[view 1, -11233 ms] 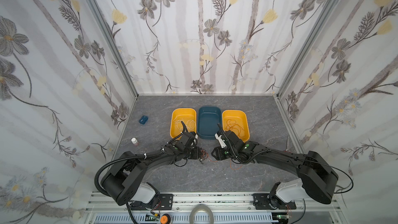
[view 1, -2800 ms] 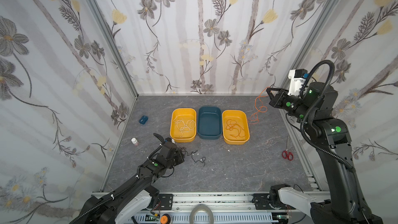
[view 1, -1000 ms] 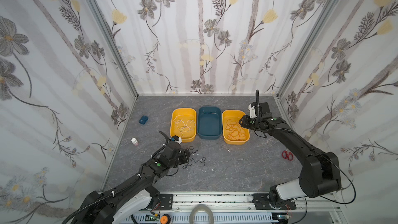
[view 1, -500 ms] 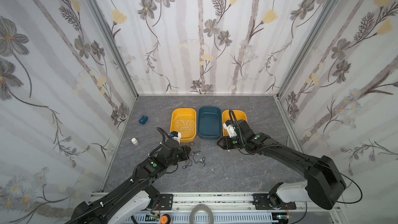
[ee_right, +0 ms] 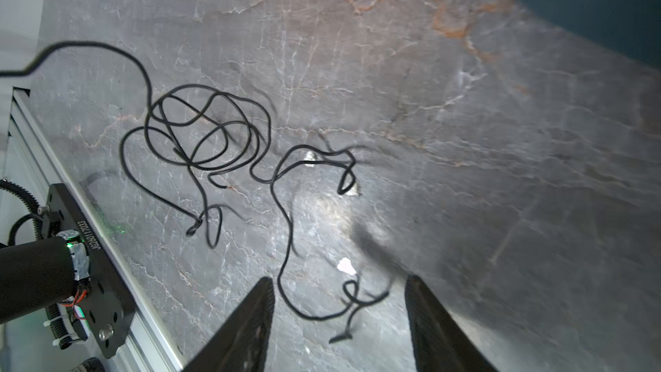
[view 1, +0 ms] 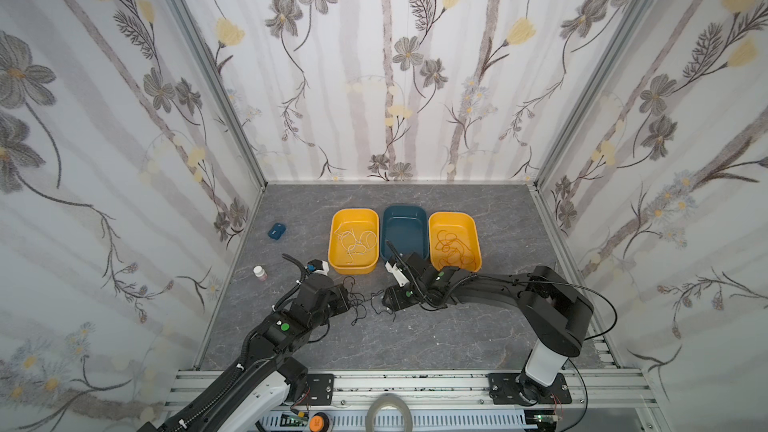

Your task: Untangle the cables

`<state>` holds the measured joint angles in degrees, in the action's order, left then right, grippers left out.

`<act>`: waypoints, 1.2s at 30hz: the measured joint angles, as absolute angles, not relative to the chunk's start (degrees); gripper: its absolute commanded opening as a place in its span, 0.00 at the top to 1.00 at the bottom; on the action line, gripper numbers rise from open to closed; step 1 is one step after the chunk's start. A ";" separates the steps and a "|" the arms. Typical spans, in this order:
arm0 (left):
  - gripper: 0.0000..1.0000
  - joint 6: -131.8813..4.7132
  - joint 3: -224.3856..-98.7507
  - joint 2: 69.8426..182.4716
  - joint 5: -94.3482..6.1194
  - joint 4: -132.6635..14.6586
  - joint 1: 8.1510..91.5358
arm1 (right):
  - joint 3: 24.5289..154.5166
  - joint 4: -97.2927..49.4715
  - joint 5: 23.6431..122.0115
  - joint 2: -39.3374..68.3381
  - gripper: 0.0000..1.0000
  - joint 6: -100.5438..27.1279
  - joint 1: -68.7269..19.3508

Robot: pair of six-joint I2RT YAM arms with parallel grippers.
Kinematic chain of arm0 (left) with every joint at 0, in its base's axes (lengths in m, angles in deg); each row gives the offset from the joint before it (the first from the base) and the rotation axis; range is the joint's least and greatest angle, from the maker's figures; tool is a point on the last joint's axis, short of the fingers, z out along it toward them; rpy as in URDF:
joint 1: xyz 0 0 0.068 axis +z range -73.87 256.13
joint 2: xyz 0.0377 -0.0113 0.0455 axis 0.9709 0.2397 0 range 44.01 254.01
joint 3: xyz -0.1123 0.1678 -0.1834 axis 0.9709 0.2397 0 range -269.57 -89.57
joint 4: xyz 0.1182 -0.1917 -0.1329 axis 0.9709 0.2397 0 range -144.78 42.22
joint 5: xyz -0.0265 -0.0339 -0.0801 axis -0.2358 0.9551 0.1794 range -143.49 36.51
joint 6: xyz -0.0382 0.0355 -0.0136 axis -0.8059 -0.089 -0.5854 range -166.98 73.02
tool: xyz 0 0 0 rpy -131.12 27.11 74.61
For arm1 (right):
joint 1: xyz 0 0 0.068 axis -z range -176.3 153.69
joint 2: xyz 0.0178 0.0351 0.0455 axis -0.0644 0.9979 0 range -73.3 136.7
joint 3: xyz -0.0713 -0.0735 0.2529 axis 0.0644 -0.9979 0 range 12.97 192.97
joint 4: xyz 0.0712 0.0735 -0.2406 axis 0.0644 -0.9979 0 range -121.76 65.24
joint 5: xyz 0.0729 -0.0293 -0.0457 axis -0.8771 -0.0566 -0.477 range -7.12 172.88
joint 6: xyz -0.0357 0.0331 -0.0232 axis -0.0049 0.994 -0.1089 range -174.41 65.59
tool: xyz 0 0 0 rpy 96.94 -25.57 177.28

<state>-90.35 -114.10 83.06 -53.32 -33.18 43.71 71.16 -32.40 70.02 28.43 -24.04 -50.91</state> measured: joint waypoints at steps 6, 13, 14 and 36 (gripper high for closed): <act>1.00 -90.51 -113.01 82.84 -52.47 -33.18 44.89 | 73.28 -35.00 74.45 31.41 0.49 -24.32 -53.21; 1.00 -90.51 -112.29 81.90 -51.86 -33.26 45.72 | 75.71 -37.89 80.01 33.48 0.82 -25.13 -55.18; 1.00 -90.51 -112.20 81.64 -51.75 -33.24 45.87 | 75.73 -38.43 80.55 33.46 0.87 -25.13 -55.22; 1.00 -92.23 -111.92 78.89 -55.33 -27.98 50.79 | 62.84 -57.80 99.87 -3.54 1.00 -27.95 -42.26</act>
<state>-92.23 -111.92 78.89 -55.33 -27.98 50.79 62.84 -57.80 99.87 -3.54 -27.95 -42.26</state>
